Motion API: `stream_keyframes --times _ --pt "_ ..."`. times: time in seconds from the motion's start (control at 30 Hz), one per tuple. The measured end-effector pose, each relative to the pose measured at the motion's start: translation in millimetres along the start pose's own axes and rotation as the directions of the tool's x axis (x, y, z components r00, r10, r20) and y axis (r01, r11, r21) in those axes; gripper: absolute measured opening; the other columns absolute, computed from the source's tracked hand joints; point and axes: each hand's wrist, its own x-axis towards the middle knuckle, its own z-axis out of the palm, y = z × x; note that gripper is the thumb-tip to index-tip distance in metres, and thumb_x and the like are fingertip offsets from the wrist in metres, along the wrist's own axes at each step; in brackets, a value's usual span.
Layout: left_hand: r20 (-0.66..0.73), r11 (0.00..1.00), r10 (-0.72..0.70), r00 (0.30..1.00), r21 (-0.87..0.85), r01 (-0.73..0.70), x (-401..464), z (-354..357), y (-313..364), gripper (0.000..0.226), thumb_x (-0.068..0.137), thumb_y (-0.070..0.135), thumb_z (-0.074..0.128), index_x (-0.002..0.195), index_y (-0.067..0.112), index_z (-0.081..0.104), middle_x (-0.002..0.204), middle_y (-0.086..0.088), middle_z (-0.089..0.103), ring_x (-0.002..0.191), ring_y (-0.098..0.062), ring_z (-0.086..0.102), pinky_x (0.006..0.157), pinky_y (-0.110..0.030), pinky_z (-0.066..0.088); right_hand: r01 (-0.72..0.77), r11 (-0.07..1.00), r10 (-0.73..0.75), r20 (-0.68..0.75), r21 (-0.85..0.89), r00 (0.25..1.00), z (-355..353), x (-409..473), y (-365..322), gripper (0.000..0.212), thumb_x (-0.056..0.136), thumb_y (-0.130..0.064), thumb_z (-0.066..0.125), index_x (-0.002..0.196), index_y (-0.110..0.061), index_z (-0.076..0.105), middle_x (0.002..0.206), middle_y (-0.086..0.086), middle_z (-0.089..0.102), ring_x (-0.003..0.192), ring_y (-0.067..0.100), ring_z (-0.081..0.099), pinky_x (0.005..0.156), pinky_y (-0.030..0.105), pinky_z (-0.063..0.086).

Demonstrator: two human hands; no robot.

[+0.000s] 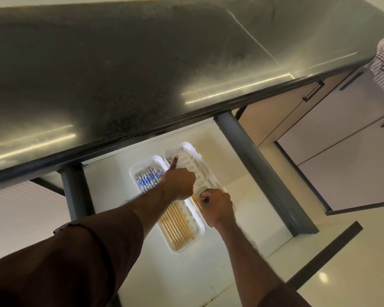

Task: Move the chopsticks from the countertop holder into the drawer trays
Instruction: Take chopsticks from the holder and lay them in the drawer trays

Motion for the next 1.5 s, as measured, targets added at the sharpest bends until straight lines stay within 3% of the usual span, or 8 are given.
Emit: stream_keyframes --times 0.33,0.43,0.53,0.77,0.87,1.07,1.23,1.5 --pt "-0.250 0.946 -0.113 0.962 -0.324 0.027 -65 -87 11 0.030 0.099 0.021 0.047 0.123 0.011 0.063 0.122 -0.006 0.067 0.110 -0.020 0.062 0.106 -0.031 0.039 0.165 0.980 -0.146 -0.163 0.110 0.976 -100 -33 -51 0.020 0.089 -0.017 0.065 0.108 -0.015 0.070 0.106 0.003 0.073 0.088 0.019 0.069 0.084 0.028 0.054" --pt "-0.296 0.928 -0.155 0.943 -0.371 0.036 -101 -128 17 0.038 0.098 0.031 0.048 0.134 0.020 0.055 0.135 -0.003 0.059 0.123 -0.022 0.055 0.104 -0.037 0.041 0.276 0.950 -0.236 -0.246 0.145 0.940 -136 -57 -77 0.021 0.089 -0.016 0.065 0.109 -0.014 0.070 0.107 0.003 0.073 0.090 0.016 0.068 0.085 0.026 0.055" --pt "-0.408 0.939 -0.151 0.901 -0.344 0.002 -142 -171 25 0.037 0.097 0.033 0.049 0.131 0.020 0.058 0.131 -0.004 0.063 0.118 -0.023 0.059 0.102 -0.041 0.046 0.377 0.915 -0.311 -0.348 0.142 0.884 -173 -83 -106 0.020 0.087 -0.014 0.066 0.106 -0.016 0.072 0.100 0.001 0.074 0.085 0.011 0.066 0.068 -0.002 0.036" --pt "-0.577 0.920 -0.279 0.768 -0.389 0.042 -275 -228 -14 0.032 0.094 0.027 0.056 0.122 0.016 0.066 0.123 -0.003 0.068 0.114 -0.021 0.063 0.100 -0.036 0.047 0.592 0.790 -0.455 -0.494 0.160 0.741 -216 -140 -208 0.015 0.082 -0.020 0.071 0.096 -0.019 0.074 0.085 -0.002 0.075 0.076 0.008 0.064 0.065 0.000 0.034" --pt "-0.644 0.920 -0.312 0.698 -0.389 0.052 -322 -239 -48 0.033 0.094 0.028 0.058 0.123 0.015 0.065 0.124 -0.002 0.067 0.115 -0.017 0.063 0.101 -0.030 0.046 0.679 0.719 -0.543 -0.490 0.148 0.682 -208 -159 -260 0.014 0.082 -0.020 0.071 0.096 -0.020 0.073 0.082 -0.006 0.074 0.071 0.002 0.061 0.068 0.012 0.042" --pt "-0.682 0.894 -0.391 0.618 -0.440 0.081 -397 -233 -134 0.031 0.093 0.026 0.060 0.121 0.013 0.066 0.122 -0.003 0.068 0.113 -0.016 0.063 0.093 -0.021 0.042 0.715 0.681 -0.608 -0.423 0.158 0.672 -155 -182 -360 0.013 0.084 -0.025 0.071 0.096 -0.024 0.073 0.081 -0.015 0.072 0.068 -0.009 0.060 0.065 -0.001 0.038" --pt "-0.637 0.868 -0.442 0.631 -0.481 0.122 -449 -212 -225 0.025 0.093 0.026 0.060 0.113 0.014 0.070 0.113 -0.004 0.072 0.104 -0.019 0.067 0.086 -0.021 0.047 0.703 0.676 -0.606 -0.375 0.221 0.701 -93 -191 -445 0.007 0.084 -0.023 0.071 0.091 -0.024 0.073 0.067 -0.024 0.061 0.074 -0.019 0.057 0.060 -0.005 0.037" --pt "-0.588 0.826 -0.516 0.623 -0.533 0.182 -469 -203 -331 0.028 0.095 0.021 0.058 0.120 0.013 0.067 0.120 -0.003 0.069 0.104 -0.015 0.067 0.089 -0.028 0.054 0.658 0.712 -0.601 -0.272 0.243 0.751 -17 -184 -540 0.019 0.087 -0.024 0.068 0.106 -0.023 0.070 0.090 -0.011 0.072 0.075 -0.005 0.063 0.058 0.005 0.044"
